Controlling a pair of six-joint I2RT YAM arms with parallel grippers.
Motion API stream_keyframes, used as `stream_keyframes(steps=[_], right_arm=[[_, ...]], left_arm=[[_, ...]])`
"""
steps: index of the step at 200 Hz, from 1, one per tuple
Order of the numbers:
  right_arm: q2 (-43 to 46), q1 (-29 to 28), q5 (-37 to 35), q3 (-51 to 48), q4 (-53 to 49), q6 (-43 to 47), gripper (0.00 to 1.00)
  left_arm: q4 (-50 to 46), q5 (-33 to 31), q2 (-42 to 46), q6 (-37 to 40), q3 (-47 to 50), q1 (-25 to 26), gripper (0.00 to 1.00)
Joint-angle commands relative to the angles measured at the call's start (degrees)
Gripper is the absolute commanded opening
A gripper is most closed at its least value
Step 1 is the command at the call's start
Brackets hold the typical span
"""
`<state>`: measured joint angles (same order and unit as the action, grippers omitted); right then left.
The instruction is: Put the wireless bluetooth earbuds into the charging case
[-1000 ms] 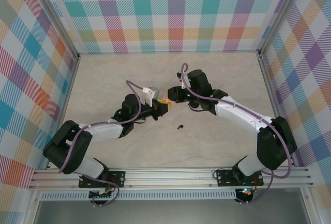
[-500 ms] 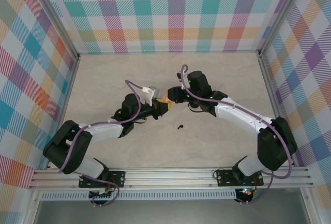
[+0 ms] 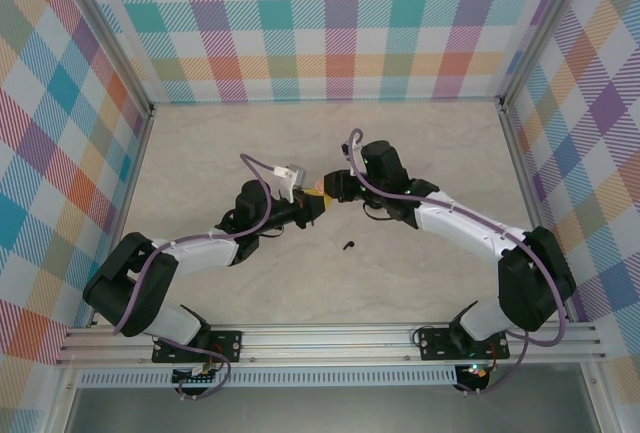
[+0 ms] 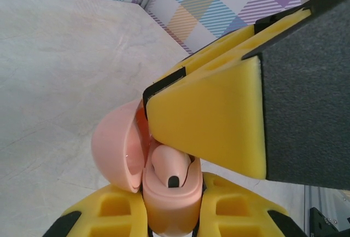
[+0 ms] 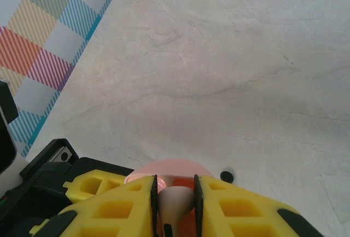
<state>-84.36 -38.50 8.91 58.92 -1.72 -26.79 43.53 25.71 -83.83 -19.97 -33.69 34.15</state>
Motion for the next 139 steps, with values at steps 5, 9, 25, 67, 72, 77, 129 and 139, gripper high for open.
stream_keyframes(steps=[5, 9, 25, 67, 72, 77, 129, 139], right_arm=[[1.6, -0.9, 0.4, -1.3, -1.1, -0.5, 0.27], [1.7, -0.9, 0.4, -1.3, -1.3, -0.5, 0.28], [2.1, -0.9, 0.0, -1.0, -1.9, -0.4, 0.32], [2.9, -0.9, -1.3, 0.5, -4.9, 0.0, 0.41], [3.1, -0.9, -1.6, 0.7, -5.2, 0.1, 0.42], [3.3, -0.9, -1.9, 0.8, -5.6, 0.1, 0.44], [6.1, -0.7, -5.9, 1.8, -9.6, 1.6, 0.47], [6.5, -0.4, -6.2, 2.0, -10.4, 2.1, 0.47]], left_arm=[[1.9, -0.6, 1.2, 0.8, -2.1, 0.7, 0.12], [1.7, -0.5, 1.3, 1.2, -2.1, 0.7, 0.12], [0.9, -0.5, 1.6, 2.0, -2.0, 0.7, 0.12], [-1.8, -0.4, 2.7, 4.1, -2.1, 0.7, 0.12], [-2.3, -0.5, 2.9, 4.5, -2.1, 0.7, 0.12], [-2.7, -0.6, 3.1, 4.9, -2.1, 0.7, 0.12], [-7.9, -1.1, 5.5, 8.9, -1.8, 0.7, 0.11], [-8.7, -0.9, 6.0, 9.8, -1.7, 0.7, 0.11]])
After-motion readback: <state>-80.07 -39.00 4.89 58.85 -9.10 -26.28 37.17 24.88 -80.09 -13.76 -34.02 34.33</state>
